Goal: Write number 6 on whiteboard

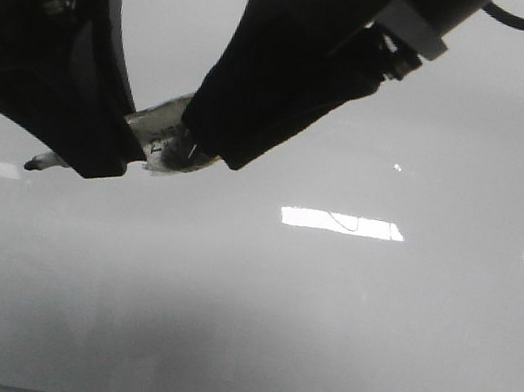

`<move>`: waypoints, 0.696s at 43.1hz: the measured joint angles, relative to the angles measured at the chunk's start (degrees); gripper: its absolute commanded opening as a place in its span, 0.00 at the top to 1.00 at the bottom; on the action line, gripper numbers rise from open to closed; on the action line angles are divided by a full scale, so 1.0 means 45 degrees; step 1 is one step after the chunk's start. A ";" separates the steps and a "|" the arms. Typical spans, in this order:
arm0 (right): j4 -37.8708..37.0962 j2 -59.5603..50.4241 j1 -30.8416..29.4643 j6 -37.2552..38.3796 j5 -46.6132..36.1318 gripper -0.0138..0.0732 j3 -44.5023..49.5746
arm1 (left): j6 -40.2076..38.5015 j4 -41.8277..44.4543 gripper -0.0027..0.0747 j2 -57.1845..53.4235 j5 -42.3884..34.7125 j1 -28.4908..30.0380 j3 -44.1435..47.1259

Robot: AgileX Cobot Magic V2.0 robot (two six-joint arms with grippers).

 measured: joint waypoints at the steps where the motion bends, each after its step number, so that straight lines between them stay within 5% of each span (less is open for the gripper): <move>1: 0.0025 0.0000 -0.0066 0.0000 0.0025 0.91 0.0000 | 0.0000 0.0000 0.78 0.0000 0.0000 0.0000 0.0000; 9: 0.0237 -0.0569 -0.0898 0.0000 0.0328 0.91 0.0353 | -0.0077 -0.0101 0.43 0.0000 -0.0469 0.0000 -0.0030; 17: 0.0053 -0.1888 -0.2636 0.0000 -0.0072 0.91 0.1688 | -0.0103 -0.0149 0.42 0.0000 -0.0382 0.0000 -0.0030; 21: 0.0053 -0.2409 -0.3479 0.0000 -0.0612 0.91 0.2187 | -0.0103 -0.0149 0.50 0.0000 -0.0382 0.0000 -0.0030; 30: 0.0146 -0.2828 -0.4106 0.0000 -0.0989 0.91 0.2335 | -0.0103 -0.0156 0.92 0.0000 -0.0382 0.0000 -0.0030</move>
